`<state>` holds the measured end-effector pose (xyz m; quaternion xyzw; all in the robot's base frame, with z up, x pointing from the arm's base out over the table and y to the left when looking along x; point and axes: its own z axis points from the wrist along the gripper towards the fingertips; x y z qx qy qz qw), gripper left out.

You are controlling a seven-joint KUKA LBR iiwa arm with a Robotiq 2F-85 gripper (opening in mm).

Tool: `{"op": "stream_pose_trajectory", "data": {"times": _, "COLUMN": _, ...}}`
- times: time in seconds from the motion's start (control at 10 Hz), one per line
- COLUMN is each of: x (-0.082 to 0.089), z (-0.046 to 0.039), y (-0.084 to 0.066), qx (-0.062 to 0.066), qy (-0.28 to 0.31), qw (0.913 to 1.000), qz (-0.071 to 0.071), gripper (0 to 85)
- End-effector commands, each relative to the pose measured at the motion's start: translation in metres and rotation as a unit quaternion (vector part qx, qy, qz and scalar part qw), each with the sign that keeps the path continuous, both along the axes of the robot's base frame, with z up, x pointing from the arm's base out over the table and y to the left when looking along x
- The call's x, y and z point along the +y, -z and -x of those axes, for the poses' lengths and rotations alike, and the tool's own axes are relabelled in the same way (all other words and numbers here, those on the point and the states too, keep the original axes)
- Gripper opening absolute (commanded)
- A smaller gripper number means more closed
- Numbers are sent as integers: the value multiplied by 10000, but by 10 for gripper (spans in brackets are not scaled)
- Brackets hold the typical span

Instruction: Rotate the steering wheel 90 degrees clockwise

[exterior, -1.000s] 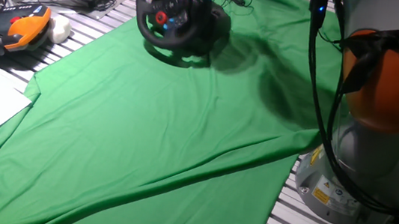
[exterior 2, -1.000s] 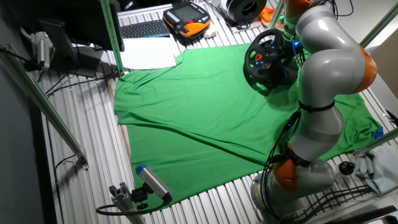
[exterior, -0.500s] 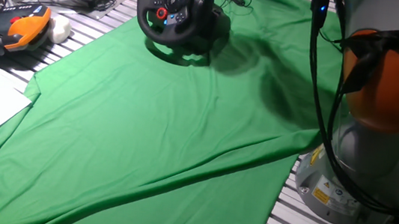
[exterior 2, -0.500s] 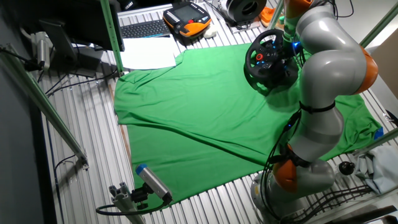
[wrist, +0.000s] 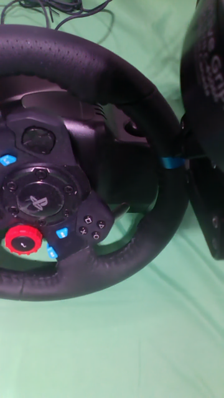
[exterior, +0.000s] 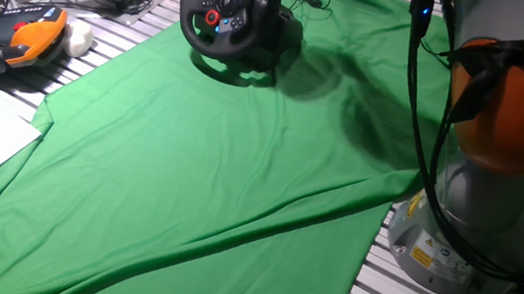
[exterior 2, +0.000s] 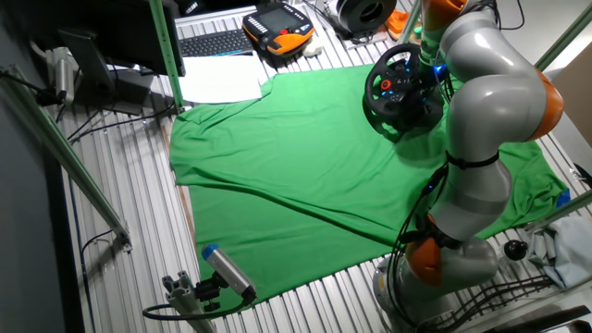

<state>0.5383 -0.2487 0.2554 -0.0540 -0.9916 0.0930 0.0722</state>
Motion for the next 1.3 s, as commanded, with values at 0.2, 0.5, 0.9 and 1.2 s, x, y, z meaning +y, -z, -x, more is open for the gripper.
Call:
{"op": "stream_pose_trajectory", "data": {"times": 0.2, "x": 5, "z": 0, "y": -4, "qx": 9, "qy": 40, "qw": 10000, "qz": -1, "gripper": 0}}
{"op": "stream_pose_trajectory", "data": {"times": 0.5, "x": 5, "z": 0, "y": -4, "qx": 227, "qy": 242, "qw": 9993, "qz": -184, "gripper": 0}}
{"op": "stream_pose_trajectory", "data": {"times": 0.9, "x": 5, "z": 0, "y": -4, "qx": 260, "qy": 265, "qw": 9993, "qz": -103, "gripper": 170}}
{"op": "stream_pose_trajectory", "data": {"times": 1.2, "x": 5, "z": 0, "y": -4, "qx": 250, "qy": 357, "qw": 9990, "qz": -2, "gripper": 510}}
